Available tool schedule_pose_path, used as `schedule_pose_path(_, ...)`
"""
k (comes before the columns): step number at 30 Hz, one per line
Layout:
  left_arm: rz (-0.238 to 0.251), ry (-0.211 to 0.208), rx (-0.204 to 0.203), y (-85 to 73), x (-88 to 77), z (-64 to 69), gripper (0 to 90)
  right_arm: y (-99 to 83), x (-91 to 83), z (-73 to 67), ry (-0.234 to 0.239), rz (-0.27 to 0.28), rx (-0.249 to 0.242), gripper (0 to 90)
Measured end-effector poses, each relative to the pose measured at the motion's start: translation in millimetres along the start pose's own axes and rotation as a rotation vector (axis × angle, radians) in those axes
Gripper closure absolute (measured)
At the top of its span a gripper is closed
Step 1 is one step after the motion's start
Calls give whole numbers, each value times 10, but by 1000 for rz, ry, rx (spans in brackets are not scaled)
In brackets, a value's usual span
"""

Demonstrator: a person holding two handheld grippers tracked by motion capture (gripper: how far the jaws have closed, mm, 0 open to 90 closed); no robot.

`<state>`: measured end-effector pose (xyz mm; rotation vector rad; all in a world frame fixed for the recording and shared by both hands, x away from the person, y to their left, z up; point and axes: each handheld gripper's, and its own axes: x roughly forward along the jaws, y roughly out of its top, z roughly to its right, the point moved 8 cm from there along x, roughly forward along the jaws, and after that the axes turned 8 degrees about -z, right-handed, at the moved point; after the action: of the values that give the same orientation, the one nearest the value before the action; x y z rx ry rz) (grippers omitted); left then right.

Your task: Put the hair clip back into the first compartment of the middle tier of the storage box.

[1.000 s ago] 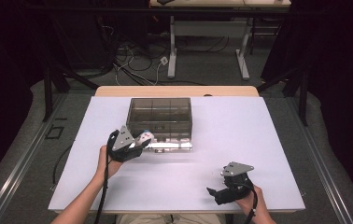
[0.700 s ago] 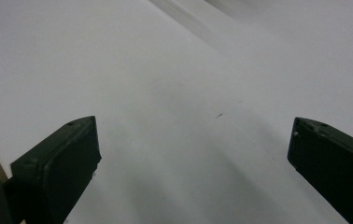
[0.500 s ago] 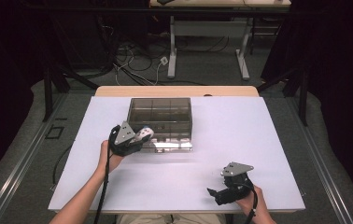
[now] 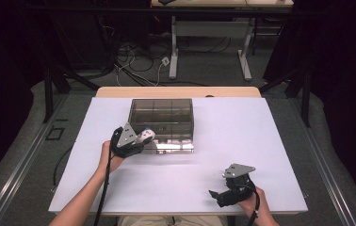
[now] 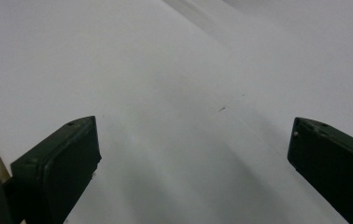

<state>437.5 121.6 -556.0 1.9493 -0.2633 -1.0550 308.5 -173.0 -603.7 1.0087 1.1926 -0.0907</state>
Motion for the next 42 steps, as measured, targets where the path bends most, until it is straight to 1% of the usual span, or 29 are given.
schedule_pose_path(7,-13,-12,-5,-39,5,-15,555,-6,-3,8,-5,-3,1,20)
schedule_pose_path(10,-28,-22,-14,-72,19,-20,553,-8,-2,-2,3,-8,0,19)
schedule_pose_path(11,-30,-22,-11,-78,22,-22,552,-8,2,5,-4,-4,-2,19)
schedule_pose_path(12,-35,-23,-19,-85,24,-18,551,-12,3,5,-2,-6,1,20)
schedule_pose_path(14,-50,-17,-20,-101,31,-19,549,-11,-3,15,-7,-4,-2,20)
schedule_pose_path(15,-61,-22,-24,-112,27,-20,545,-8,-7,14,-8,-2,-2,20)
schedule_pose_path(16,-55,-22,-32,-113,30,-25,541,-1,-6,10,-8,5,-1,20)
schedule_pose_path(17,-58,-27,-38,-118,29,-29,539,-4,-16,7,-4,-6,-7,19)
schedule_pose_path(18,-65,-26,-43,-124,28,-31,536,2,-14,10,-8,-1,-11,20)
schedule_pose_path(20,-74,-25,-44,-133,29,-38,532,-1,-16,17,-16,-1,-10,20)
schedule_pose_path(21,-76,-27,-46,-136,28,-37,530,-7,-16,21,-9,-5,-16,20)
schedule_pose_path(23,-82,-24,-52,-139,31,-34,519,-7,-16,22,-12,-1,-7,20)
schedule_pose_path(25,-101,-28,-54,-150,22,-26,496,1,-26,20,-9,1,-13,19)
schedule_pose_path(26,-100,-30,-55,-148,19,-24,468,14,-25,17,-18,11,-12,20)
schedule_pose_path(27,-88,-41,-58,-137,11,-16,434,7,-35,9,-16,-1,-5,20)
schedule_pose_path(29,-70,-24,-61,-104,-5,-25,352,11,-40,15,-23,1,-16,20)
schedule_pose_path(30,-64,-30,-68,-83,-20,-20,326,10,-38,17,-18,-2,-21,20)
schedule_pose_path(31,-57,-31,-80,-58,-29,-18,315,9,-32,14,-18,2,-10,20)
schedule_pose_path(32,-49,-13,-80,-31,-42,-27,312,9,-31,21,-20,2,-16,20)
schedule_pose_path(33,-43,-10,-93,-4,-54,-20,318,7,-32,20,-20,1,-12,20)
schedule_pose_path(34,-45,17,-112,21,-64,-28,351,7,-33,15,-19,0,-7,20)
schedule_pose_path(35,-43,50,-143,56,-69,-45,382,7,-33,20,-16,-5,-23,20)
schedule_pose_path(36,-46,38,-155,76,-70,-39,459,6,-27,13,-19,-5,-17,20)
schedule_pose_path(37,-48,40,-170,104,-73,-34,486,5,-21,14,-19,-8,-20,20)
schedule_pose_path(38,-48,60,-173,128,-70,-42,544,3,-9,14,-19,-10,-23,20)
schedule_pose_path(39,-57,50,-180,142,-60,-27,605,-3,0,12,-19,-14,-20,20)
schedule_pose_path(40,-79,61,-172,138,-50,-29,663,-10,10,10,-16,-19,-21,20)
schedule_pose_path(41,-81,60,-187,138,-32,-14,721,-9,20,9,-17,-13,-19,20)
schedule_pose_path(42,-102,51,-185,123,-11,-8,778,-12,16,8,-14,-21,-24,20)
